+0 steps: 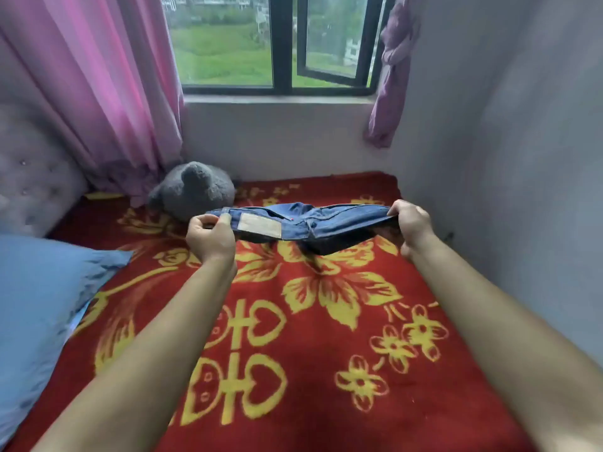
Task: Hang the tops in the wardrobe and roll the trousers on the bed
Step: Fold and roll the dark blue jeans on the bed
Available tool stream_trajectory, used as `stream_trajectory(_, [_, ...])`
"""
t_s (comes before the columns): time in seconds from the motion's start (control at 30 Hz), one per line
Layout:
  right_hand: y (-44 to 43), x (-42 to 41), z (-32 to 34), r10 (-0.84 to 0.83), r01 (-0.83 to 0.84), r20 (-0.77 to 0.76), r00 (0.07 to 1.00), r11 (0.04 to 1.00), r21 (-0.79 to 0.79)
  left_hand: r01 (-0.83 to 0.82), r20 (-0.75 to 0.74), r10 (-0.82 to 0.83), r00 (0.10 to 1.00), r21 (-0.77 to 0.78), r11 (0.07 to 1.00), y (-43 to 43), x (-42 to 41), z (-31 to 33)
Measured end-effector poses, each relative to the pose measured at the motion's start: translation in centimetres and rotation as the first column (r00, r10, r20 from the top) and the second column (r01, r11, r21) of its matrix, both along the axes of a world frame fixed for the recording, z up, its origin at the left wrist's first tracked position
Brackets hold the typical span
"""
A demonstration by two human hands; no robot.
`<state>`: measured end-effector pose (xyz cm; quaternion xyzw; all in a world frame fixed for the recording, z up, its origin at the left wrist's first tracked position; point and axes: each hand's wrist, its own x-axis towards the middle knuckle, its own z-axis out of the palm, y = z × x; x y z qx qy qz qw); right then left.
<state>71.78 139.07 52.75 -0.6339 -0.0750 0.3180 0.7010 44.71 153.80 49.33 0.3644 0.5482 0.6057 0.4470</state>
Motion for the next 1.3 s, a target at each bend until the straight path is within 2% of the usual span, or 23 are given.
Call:
stream_trajectory(0.1, [-2.8,-1.7,-11.3,-0.004,-0.035,-0.173,0.985,0.974,-0.222,0.054,-0.080,-0.081,0.994,-0.295,0.954,-3.4,-1.6,-11.8])
stream_trajectory(0.2, [-6.5,-4.0,-21.9,-0.008,-0.142,-0.338,0.941,0.898,-0.417,0.009,-0.085,-0.072,0.994,-0.580,0.815,-7.2,-3.8,-21.8])
stream_trajectory(0.33, [-12.4,-7.5,-32.6,-0.124,-0.196,-0.504,0.854,0.822,-0.534,0.024,-0.010,-0.050,0.999,-0.772,0.635,-12.7,-6.8,-30.4])
stream_trajectory(0.4, [-15.2,-9.2,-36.1,-0.178,-0.202,-0.546,0.819,0.801,-0.564,0.025,-0.018,-0.069,0.997,-0.824,0.567,-15.2,-8.3,-33.0])
stream_trajectory(0.5, [-18.1,-10.9,-39.4,-0.171,-0.239,-0.568,0.805,0.782,-0.575,0.017,-0.025,-0.076,0.997,-0.859,0.513,-17.6,-10.2,-36.0])
stream_trajectory(0.6, [-19.7,-11.5,-41.9,-0.153,-0.229,-0.586,0.796,0.819,-0.526,-0.010,-0.051,-0.068,0.996,-0.863,0.504,-18.4,-11.2,-38.7])
stream_trajectory(0.73, [-21.8,-11.8,-46.9,-0.229,-0.109,-0.592,0.773,0.871,-0.480,-0.063,-0.094,-0.035,0.995,-0.859,0.508,-19.8,-12.3,-43.9])
stream_trajectory(0.9, [-24.9,-13.7,-54.7,-0.229,-0.211,-0.466,0.855,0.668,-0.714,-0.096,-0.177,-0.137,0.975,-0.884,0.458,-23.2,-14.1,-51.3])
stream_trajectory(1.0, [-24.7,-14.0,-56.5,-0.132,-0.254,-0.393,0.910,0.571,-0.781,-0.158,-0.272,-0.193,0.943,-0.873,0.461,-23.5,-14.1,-53.1])
stream_trajectory(1.03, [-24.5,-13.8,-56.6,-0.064,-0.251,-0.333,0.941,0.527,-0.812,-0.211,-0.366,-0.264,0.893,-0.855,0.473,-23.5,-13.9,-53.1])
stream_trajectory(1.07, [-24.3,-13.6,-56.4,0.017,-0.238,-0.262,0.965,0.480,-0.844,-0.272,-0.485,-0.358,0.798,-0.820,0.503,-23.6,-13.6,-52.8])
stream_trajectory(1.13, [-24.1,-13.0,-55.9,0.157,-0.190,-0.138,0.978,0.391,-0.901,-0.299,-0.697,-0.532,0.481,-0.701,0.648,-24.2,-12.7,-51.5])
stream_trajectory(1.2, [-23.8,-12.7,-55.3,0.247,-0.117,-0.035,0.968,0.326,-0.938,-0.076,-0.775,-0.603,0.187,-0.624,0.778,-24.7,-11.7,-50.4])
stream_trajectory(1.27, [-23.8,-12.7,-55.0,0.417,0.019,0.167,0.894,0.338,-0.941,0.235,-0.805,-0.593,-0.021,-0.581,0.779,-24.7,-10.7,-50.2])
stream_trajectory(1.3, [-23.8,-12.6,-55.1,0.544,0.084,0.288,0.788,0.368,-0.926,0.380,-0.829,-0.551,-0.093,-0.541,0.750,-24.6,-10.2,-50.5])
